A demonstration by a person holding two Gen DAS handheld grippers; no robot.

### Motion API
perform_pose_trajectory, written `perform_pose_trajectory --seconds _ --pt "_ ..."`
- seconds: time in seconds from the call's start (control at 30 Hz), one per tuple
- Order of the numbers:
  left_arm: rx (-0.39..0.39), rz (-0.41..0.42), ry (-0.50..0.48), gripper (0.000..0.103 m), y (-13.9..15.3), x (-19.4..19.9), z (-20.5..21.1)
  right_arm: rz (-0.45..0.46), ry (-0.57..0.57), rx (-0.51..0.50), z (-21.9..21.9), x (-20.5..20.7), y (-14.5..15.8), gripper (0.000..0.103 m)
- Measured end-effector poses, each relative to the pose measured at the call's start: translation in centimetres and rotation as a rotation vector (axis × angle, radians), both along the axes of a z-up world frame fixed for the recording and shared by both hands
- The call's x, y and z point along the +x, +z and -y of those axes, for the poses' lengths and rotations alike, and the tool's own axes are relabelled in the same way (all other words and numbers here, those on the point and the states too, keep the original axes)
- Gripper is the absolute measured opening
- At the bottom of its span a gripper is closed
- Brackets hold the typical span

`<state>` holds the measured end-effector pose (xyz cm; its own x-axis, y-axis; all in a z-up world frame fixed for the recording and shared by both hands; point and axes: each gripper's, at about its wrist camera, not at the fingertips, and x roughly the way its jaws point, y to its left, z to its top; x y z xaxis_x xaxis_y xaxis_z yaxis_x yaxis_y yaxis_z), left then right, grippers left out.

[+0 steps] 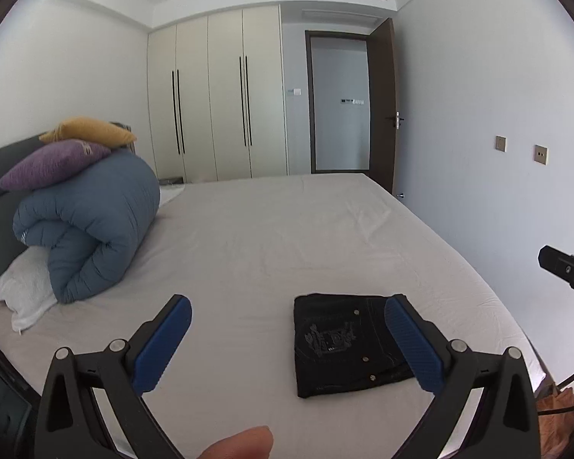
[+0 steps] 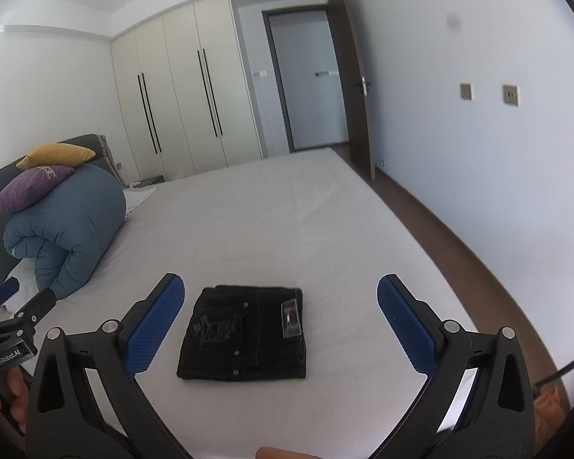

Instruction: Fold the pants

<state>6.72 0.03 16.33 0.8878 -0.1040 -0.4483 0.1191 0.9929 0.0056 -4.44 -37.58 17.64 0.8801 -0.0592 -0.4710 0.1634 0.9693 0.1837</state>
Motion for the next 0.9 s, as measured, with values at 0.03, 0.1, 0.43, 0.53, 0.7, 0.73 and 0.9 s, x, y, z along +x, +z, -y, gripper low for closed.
perform_pose_trajectory --seconds 0.03,0.1,0.43,0.53,0.7,0.73,0.9 --pt "-0.015 -0.022 -0.004 0.103 -0.6 -0.1 0.2 -0.030 -0.015 0.014 0.0 -0.2 -0.3 0.103" --pt "0.012 -0.061 0.001 0.103 -1.9 -0.1 1.0 -0.061 -0.024 0.003 -0.5 -1.0 -0.7 0.103" --pt "0.037 -0.231 -0.026 0.103 -6.2 0.3 2.5 -0.228 0.026 0.019 -3.5 -0.5 -5.1 0.103" --pt "0.022 -0.276 -0.024 0.103 -7.1 0.7 2.4 -0.247 0.020 -0.001 -3.7 -0.1 -5.6 0.103" --pt "0.031 -0.309 -0.013 0.103 -8.0 1.2 2.4 -0.280 0.007 0.002 -3.3 0.5 -6.2 0.103" --pt "0.034 -0.313 -0.011 0.103 -8.1 1.3 2.4 -0.285 0.005 0.002 -3.2 0.6 -6.3 0.103" --pt "0.029 -0.332 -0.009 0.103 -8.5 1.5 2.3 -0.302 0.013 -0.008 -3.2 1.1 -6.7 0.103"
